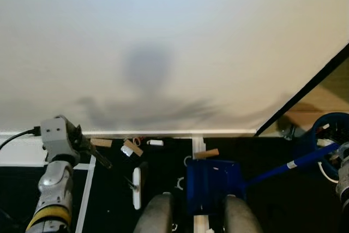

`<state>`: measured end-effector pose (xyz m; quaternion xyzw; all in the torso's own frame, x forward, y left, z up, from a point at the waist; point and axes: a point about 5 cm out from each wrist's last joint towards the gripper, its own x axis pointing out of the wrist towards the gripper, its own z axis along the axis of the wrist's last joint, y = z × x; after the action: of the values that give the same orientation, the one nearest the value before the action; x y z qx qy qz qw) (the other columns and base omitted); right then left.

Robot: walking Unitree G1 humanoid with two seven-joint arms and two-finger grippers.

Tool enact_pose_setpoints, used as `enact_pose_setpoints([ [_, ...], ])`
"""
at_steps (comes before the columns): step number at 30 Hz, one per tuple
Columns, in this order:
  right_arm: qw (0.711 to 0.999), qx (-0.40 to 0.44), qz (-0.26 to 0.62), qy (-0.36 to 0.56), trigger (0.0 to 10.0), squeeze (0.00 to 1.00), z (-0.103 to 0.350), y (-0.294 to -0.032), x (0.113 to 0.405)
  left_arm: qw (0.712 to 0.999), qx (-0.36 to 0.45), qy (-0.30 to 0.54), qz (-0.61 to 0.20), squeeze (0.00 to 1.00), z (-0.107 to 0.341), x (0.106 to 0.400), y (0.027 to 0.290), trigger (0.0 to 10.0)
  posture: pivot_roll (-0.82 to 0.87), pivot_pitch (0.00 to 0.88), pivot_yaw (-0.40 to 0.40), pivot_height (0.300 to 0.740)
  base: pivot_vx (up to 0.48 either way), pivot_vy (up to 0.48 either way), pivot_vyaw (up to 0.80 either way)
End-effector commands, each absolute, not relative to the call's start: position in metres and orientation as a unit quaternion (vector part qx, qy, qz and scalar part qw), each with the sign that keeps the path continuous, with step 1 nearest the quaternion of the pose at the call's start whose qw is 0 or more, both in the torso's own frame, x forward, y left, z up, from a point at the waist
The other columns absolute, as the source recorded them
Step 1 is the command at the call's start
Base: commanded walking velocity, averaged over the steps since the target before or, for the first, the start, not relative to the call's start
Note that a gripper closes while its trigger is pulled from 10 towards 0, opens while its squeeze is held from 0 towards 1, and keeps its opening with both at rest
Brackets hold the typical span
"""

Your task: Sweep floor

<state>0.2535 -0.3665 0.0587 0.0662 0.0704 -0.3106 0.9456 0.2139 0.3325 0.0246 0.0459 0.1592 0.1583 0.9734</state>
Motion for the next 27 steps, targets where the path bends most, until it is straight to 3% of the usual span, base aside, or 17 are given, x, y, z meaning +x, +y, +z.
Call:
enact_pose_setpoints([
  [1,0.942,0.066,-0.318,0.079,10.0,0.0,0.053,-0.368,0.248,0.946,0.096,0.248,0.188,0.0,0.009,0.177,0.357,10.0,0.39,0.225,0.109,0.74,0.0,0.0,0.0],
  [13,0.941,0.072,-0.317,0.093,10.0,0.0,0.047,-0.363,0.246,0.943,0.111,0.246,0.195,0.0,0.026,0.162,0.372,10.0,0.46,0.235,0.137,0.74,0.0,0.0,0.0],
  [14,0.942,0.082,-0.313,0.09,6.4,0.0,0.046,-0.362,0.246,0.941,0.114,0.248,0.199,0.0,0.029,0.16,0.375,10.0,0.46,0.231,0.139,0.74,0.0,0.0,0.0],
  [15,0.942,0.082,-0.313,0.09,6.4,0.0,0.046,-0.362,0.246,0.941,0.114,0.248,0.199,0.0,0.029,0.16,0.375,10.0,0.46,0.231,0.139,0.74,0.0,0.0,0.0],
  [16,0.942,0.085,-0.311,0.089,3.2,0.0,0.045,-0.361,0.246,0.941,0.114,0.249,0.201,0.0,0.03,0.159,0.377,10.0,0.46,0.229,0.139,0.74,0.0,0.0,0.0],
  [17,0.943,0.086,-0.31,0.089,1.3,0.0,0.044,-0.36,0.246,0.94,0.116,0.249,0.203,0.0,0.031,0.159,0.377,10.0,0.46,0.229,0.139,0.74,0.0,0.0,0.0],
  [18,0.943,0.086,-0.31,0.089,1.3,0.0,0.044,-0.36,0.246,0.94,0.116,0.249,0.203,0.0,0.031,0.159,0.377,10.0,0.46,0.229,0.139,0.74,0.0,0.0,0.0],
  [19,0.943,0.088,-0.309,0.089,0.0,0.0,0.044,-0.36,0.246,0.94,0.116,0.248,0.204,0.0,0.032,0.16,0.378,10.0,0.46,0.224,0.14,0.74,0.0,0.0,0.0],
  [27,0.943,0.091,-0.308,0.09,0.0,0.0,0.042,-0.358,0.245,0.941,0.115,0.246,0.203,0.0,0.034,0.166,0.374,10.0,0.45,0.221,0.141,0.74,0.0,0.0,0.0],
])
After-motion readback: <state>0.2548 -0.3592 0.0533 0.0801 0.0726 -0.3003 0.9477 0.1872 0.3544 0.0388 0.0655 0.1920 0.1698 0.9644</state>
